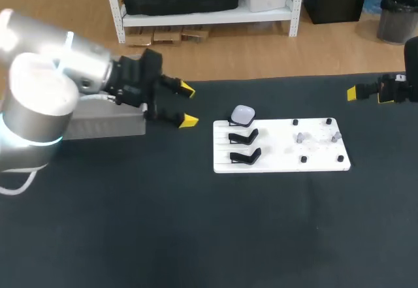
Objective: Pick up each earbud case from the left stands, insert the matching earbuds, close the lid, and place the case in the box.
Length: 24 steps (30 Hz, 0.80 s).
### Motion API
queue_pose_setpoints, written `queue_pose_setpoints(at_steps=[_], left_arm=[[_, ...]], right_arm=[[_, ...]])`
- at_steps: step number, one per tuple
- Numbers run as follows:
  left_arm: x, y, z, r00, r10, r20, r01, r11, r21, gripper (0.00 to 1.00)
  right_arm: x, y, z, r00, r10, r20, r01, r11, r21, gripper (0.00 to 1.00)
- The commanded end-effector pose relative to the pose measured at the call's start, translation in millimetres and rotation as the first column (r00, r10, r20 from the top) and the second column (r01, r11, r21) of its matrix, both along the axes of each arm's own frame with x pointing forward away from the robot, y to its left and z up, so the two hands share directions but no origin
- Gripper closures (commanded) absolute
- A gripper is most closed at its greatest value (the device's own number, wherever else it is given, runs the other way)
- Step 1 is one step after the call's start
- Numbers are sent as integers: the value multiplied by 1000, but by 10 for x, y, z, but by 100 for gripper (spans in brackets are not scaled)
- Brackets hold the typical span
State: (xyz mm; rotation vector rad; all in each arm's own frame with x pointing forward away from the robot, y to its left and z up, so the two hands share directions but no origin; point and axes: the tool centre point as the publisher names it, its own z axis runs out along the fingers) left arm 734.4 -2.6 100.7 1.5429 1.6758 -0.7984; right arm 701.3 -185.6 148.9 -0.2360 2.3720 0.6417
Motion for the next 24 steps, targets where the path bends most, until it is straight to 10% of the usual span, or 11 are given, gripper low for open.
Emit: queue_pose_setpoints(at_steps=[1, 24], left_arm=[[83, -84, -40, 998, -46, -36, 47, 999, 12, 0], [345, -492, -425, 999, 11, -37, -9, 999, 38, 0]], right_arm=[[-2, 0, 2, 1000, 0, 0, 0, 1000, 0, 0], [-2, 0, 2, 1000, 0, 0, 0, 1000, 0, 0]])
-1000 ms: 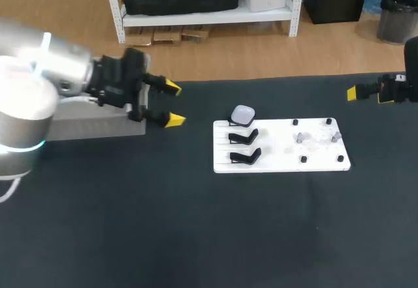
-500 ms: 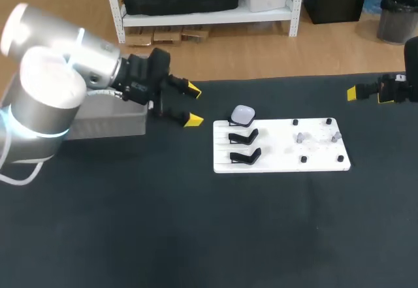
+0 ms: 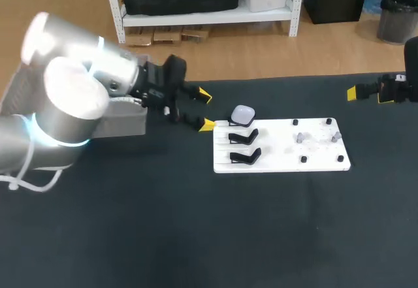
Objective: Pick up each earbud case from the left stands, insert the matching earbuds, close the lid, and place the case in the box.
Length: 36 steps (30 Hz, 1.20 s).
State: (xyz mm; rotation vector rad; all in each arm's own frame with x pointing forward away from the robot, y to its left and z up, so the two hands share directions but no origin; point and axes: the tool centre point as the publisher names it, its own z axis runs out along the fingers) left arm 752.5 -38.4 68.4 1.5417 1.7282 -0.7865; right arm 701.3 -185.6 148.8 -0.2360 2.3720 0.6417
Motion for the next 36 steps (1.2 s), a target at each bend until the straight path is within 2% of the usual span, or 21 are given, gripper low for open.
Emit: queue_pose_setpoints(at_steps=[1, 8, 19, 24, 29, 36], left_arm=[[184, -155, -119, 1000, -12, -16, 12, 1000, 1, 0], [312, -298, -209, 998, -41, -54, 38, 997, -63, 0], [330, -462, -318, 995, -61, -77, 54, 994, -94, 0], [325, -517, -365, 995, -63, -78, 54, 993, -104, 5], [335, -577, -427, 994, -66, -84, 56, 992, -117, 14], [367, -681, -504, 993, -70, -92, 59, 991, -121, 22]], right_arm=[[-2, 0, 2, 1000, 0, 0, 0, 1000, 0, 0], [-2, 0, 2, 1000, 0, 0, 0, 1000, 0, 0], [-2, 0, 2, 1000, 0, 0, 0, 1000, 0, 0], [-2, 0, 2, 1000, 0, 0, 0, 1000, 0, 0], [-2, 0, 2, 1000, 0, 0, 0, 1000, 0, 0], [-2, 0, 2, 1000, 0, 0, 0, 1000, 0, 0]])
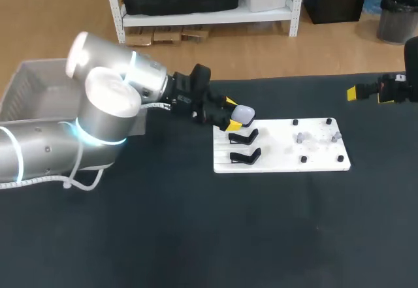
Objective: Pick up each earbud case from the left stands, insert the matching earbuds, close the lid, and place the case in the box.
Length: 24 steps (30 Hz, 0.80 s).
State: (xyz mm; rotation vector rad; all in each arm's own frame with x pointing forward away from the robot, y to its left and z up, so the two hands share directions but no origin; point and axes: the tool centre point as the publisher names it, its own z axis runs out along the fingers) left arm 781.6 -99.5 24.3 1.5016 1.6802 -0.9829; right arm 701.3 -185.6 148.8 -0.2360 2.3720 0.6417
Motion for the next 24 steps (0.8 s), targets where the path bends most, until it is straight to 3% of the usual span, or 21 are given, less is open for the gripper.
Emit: queue_pose_setpoints(at_steps=[1, 9, 13, 17, 24], left_arm=[[82, -81, -69, 1000, -10, -3, 10, 1000, -3, 22], [118, -120, -105, 1000, -17, -5, 17, 1000, -8, 29], [118, -121, -125, 1000, -19, -10, 19, 1000, -12, 49], [120, -110, -142, 1000, -20, -14, 20, 1000, -14, 47], [115, -103, -146, 1000, -21, -16, 21, 1000, -20, 52]], right_arm=[[-2, 0, 2, 1000, 0, 0, 0, 1000, 0, 0], [-2, 0, 2, 1000, 0, 0, 0, 1000, 0, 0], [-2, 0, 2, 1000, 0, 0, 0, 1000, 0, 0], [-2, 0, 2, 1000, 0, 0, 0, 1000, 0, 0], [-2, 0, 2, 1000, 0, 0, 0, 1000, 0, 0]])
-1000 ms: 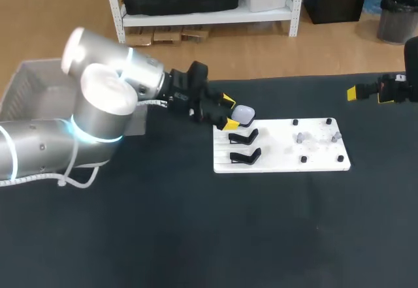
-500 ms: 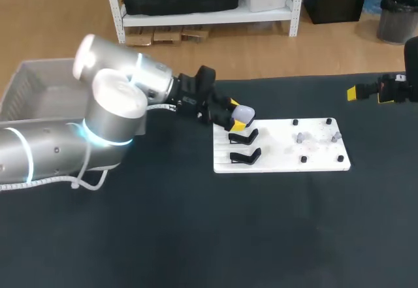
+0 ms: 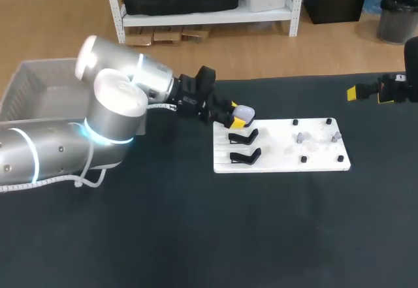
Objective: Pick up each earbud case from the left stands, insert the matching earbuds, close the lid, and place the case in the box.
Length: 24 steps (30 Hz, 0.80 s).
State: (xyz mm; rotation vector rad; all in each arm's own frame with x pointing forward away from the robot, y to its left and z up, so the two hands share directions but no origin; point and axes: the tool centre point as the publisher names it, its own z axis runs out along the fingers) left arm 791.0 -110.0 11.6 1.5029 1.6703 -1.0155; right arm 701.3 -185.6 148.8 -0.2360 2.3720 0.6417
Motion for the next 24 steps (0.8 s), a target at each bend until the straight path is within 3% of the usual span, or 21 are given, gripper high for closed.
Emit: queue_pose_setpoints(at_steps=[1, 6, 14, 24], left_arm=[[17, 0, -25, 1000, -7, -1, 7, 1000, -5, 53], [6, -5, -45, 1000, -15, -6, 15, 1000, -8, 60], [1, 12, -35, 1000, -18, -2, 18, 1000, -10, 100], [-19, 55, 34, 1000, -23, 16, 23, 1000, -12, 100]], right_arm=[[-2, 0, 2, 1000, 0, 0, 0, 1000, 0, 0], [-2, 0, 2, 1000, 0, 0, 0, 1000, 0, 0], [-2, 0, 2, 1000, 0, 0, 0, 1000, 0, 0], [-2, 0, 2, 1000, 0, 0, 0, 1000, 0, 0]])
